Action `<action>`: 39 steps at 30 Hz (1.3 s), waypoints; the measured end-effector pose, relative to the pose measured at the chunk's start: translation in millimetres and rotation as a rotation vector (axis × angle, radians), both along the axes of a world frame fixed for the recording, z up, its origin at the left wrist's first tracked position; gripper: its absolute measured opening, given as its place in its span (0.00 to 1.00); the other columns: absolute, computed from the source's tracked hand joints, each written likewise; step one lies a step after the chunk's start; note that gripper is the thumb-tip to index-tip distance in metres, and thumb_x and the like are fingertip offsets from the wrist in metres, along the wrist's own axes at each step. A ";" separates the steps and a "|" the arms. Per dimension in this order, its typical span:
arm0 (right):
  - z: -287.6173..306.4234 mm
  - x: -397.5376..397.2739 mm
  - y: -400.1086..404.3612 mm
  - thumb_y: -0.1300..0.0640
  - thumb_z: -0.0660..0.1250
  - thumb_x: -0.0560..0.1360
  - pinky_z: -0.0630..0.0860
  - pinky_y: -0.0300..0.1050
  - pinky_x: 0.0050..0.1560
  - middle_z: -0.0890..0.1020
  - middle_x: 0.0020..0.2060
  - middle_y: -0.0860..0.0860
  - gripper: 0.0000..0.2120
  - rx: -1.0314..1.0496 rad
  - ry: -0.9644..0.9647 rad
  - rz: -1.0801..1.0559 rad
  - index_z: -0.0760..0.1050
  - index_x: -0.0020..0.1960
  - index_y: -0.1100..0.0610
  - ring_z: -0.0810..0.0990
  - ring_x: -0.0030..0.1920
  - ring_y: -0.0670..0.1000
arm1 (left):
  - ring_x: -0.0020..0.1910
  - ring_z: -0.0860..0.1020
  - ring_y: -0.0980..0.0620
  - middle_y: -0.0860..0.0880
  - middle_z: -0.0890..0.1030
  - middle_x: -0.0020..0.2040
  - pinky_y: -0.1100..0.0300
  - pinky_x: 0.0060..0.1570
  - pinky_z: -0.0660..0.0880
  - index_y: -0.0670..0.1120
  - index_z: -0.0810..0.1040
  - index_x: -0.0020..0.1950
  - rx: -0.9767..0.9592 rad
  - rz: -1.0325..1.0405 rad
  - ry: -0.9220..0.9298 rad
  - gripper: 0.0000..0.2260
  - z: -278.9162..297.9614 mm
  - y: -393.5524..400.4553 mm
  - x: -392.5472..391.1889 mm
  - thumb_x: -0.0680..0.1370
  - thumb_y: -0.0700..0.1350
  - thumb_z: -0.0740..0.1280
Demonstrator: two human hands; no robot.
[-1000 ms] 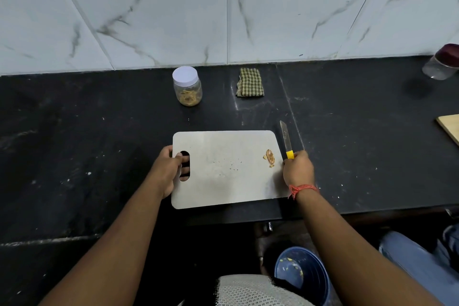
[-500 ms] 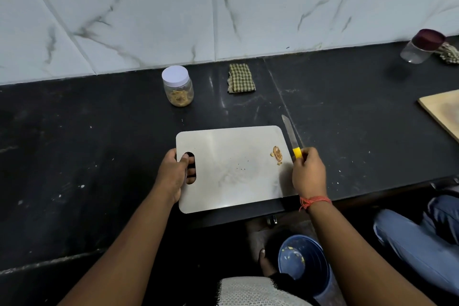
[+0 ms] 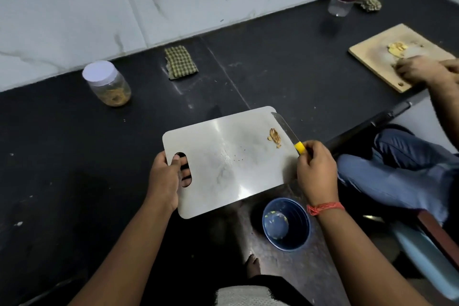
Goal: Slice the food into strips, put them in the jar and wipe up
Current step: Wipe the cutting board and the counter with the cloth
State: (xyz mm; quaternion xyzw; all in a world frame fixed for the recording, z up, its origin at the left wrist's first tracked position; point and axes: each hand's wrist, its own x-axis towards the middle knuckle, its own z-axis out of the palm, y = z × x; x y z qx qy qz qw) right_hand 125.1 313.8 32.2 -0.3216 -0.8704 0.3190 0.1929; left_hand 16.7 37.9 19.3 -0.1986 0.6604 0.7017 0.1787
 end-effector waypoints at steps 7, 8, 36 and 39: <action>-11.7 65.4 23.1 0.65 0.61 0.73 0.65 0.37 0.48 0.79 0.47 0.53 0.09 0.039 0.032 -0.029 0.76 0.52 0.59 0.75 0.50 0.52 | 0.28 0.78 0.55 0.44 0.83 0.49 0.63 0.23 0.70 0.45 0.72 0.58 -0.013 -0.050 -0.004 0.06 2.5 40.1 44.7 0.86 0.40 0.56; -14.8 76.8 26.9 0.65 0.61 0.73 0.66 0.39 0.49 0.79 0.47 0.54 0.09 0.053 0.027 -0.036 0.75 0.52 0.59 0.75 0.50 0.52 | 0.28 0.78 0.54 0.45 0.83 0.48 0.64 0.23 0.70 0.45 0.72 0.57 -0.012 -0.060 -0.010 0.06 0.9 46.6 54.3 0.86 0.40 0.56; -134.9 292.6 30.1 0.63 0.61 0.75 0.67 0.43 0.49 0.77 0.46 0.55 0.08 0.013 -0.218 -0.422 0.75 0.53 0.61 0.75 0.48 0.56 | 0.48 0.84 0.44 0.45 0.83 0.58 0.53 0.39 0.78 0.54 0.74 0.59 -0.038 -0.538 -0.190 0.08 -111.3 123.5 170.2 0.87 0.44 0.57; -161.2 299.4 28.4 0.65 0.63 0.76 0.68 0.45 0.51 0.78 0.49 0.56 0.09 -0.037 -0.280 -0.367 0.75 0.55 0.61 0.75 0.51 0.56 | 0.47 0.83 0.44 0.43 0.81 0.58 0.53 0.39 0.78 0.53 0.73 0.60 -0.072 -0.537 -0.232 0.08 -141.7 122.5 175.0 0.87 0.44 0.56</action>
